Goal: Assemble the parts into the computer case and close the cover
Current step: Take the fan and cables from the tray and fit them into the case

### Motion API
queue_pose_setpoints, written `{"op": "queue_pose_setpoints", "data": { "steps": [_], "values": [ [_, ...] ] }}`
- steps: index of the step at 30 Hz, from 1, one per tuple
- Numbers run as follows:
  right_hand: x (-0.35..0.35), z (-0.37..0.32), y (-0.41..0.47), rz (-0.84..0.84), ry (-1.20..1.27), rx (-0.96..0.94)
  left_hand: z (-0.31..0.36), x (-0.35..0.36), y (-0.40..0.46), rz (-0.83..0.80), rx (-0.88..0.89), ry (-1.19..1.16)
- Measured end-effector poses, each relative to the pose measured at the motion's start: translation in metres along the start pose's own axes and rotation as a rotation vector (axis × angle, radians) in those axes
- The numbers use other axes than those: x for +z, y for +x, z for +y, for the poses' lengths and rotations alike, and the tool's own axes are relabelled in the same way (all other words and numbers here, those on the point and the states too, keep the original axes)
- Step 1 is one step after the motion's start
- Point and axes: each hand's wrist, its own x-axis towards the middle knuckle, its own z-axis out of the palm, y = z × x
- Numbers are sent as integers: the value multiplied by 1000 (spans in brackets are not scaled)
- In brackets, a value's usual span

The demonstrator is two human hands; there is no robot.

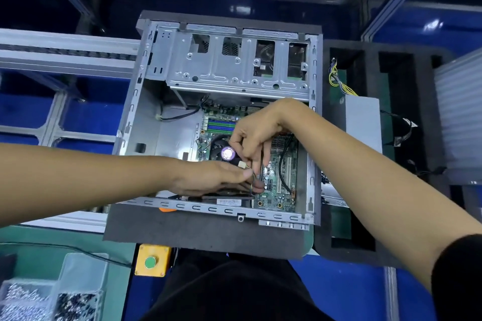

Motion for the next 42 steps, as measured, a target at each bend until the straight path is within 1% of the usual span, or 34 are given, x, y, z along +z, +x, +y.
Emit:
{"op": "queue_pose_setpoints", "data": {
  "steps": [1, 3, 5, 7, 11, 15, 17, 19, 22, 28, 32, 35, 39, 42],
  "values": [
    [1, 1, 0, 6, 1, -9, -3, 0, 1, -24, 12, -23],
    [2, 2, -1, 6, -3, -19, -7, -1, 1, -6, 60, -45],
    [3, 1, -2, 13, -5, -14, -6, -1, 1, -23, 67, -34],
    [5, 0, -2, 32, -2, -9, -3, 1, 2, -14, 64, -42],
    [7, -2, -2, 63, -18, -10, 2, 7, 8, 73, 25, -102],
    [7, -3, -2, 90, 5, -11, 0, 8, 9, 57, 29, -123],
    [7, -5, -3, 101, 17, -18, -1, 8, 10, 41, 43, -84],
    [6, -6, -3, 147, 34, -35, -1, 8, 11, 60, 30, -42],
    [4, -5, -1, 273, 55, -130, 0, 9, 14, 114, 17, -13],
    [3, -3, 6, 404, 0, -306, 8, 11, 15, 137, 85, 142],
    [4, -6, 8, 482, -39, -307, 9, 10, 18, 220, 130, 305],
    [4, -10, 10, 501, -71, -301, 7, 12, 19, 233, 138, 264],
    [3, -11, 13, 498, -67, -292, 7, 16, 19, 236, 253, 310],
    [2, -11, 14, 483, -33, -287, 8, 16, 19, 194, 318, 240]
  ]
}}
